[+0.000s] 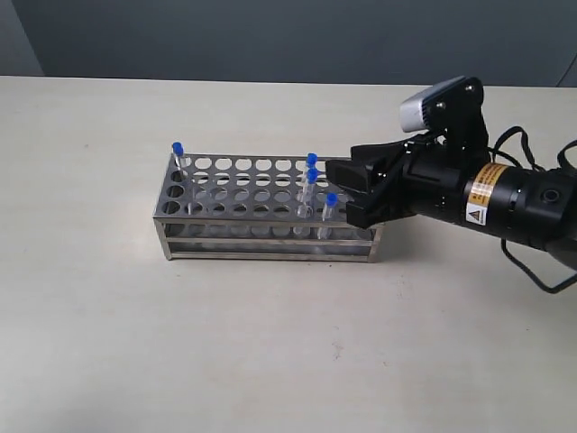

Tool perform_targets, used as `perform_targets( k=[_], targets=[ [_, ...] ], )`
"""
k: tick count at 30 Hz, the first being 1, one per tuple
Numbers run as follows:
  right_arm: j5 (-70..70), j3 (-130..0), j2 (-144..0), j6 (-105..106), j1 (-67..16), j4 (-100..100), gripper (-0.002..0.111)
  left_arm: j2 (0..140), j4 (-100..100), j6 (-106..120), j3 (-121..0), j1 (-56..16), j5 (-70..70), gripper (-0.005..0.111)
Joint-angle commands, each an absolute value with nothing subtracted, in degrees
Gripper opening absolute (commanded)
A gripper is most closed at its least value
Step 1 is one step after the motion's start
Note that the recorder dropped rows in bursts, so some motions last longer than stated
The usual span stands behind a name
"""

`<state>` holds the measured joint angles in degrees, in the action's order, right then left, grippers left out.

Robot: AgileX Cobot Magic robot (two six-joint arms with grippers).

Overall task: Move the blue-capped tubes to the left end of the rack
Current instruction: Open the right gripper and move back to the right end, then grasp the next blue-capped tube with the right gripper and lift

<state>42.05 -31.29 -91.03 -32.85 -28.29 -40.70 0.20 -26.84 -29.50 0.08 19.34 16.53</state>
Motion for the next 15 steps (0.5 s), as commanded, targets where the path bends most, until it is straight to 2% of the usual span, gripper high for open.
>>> perform_targets(
  k=[1, 15],
  targets=[
    [43.83, -30.90, -94.51, -32.54, -28.09, -42.01, 0.043, 0.00, -26.84, -29.59, 0.00, 19.41, 16.66, 0.001],
    [47.74, -31.13, -102.51, -29.02, -28.09, -40.16, 0.043, 0.00, -26.84, -29.59, 0.00, 19.41, 16.66, 0.001]
  ],
)
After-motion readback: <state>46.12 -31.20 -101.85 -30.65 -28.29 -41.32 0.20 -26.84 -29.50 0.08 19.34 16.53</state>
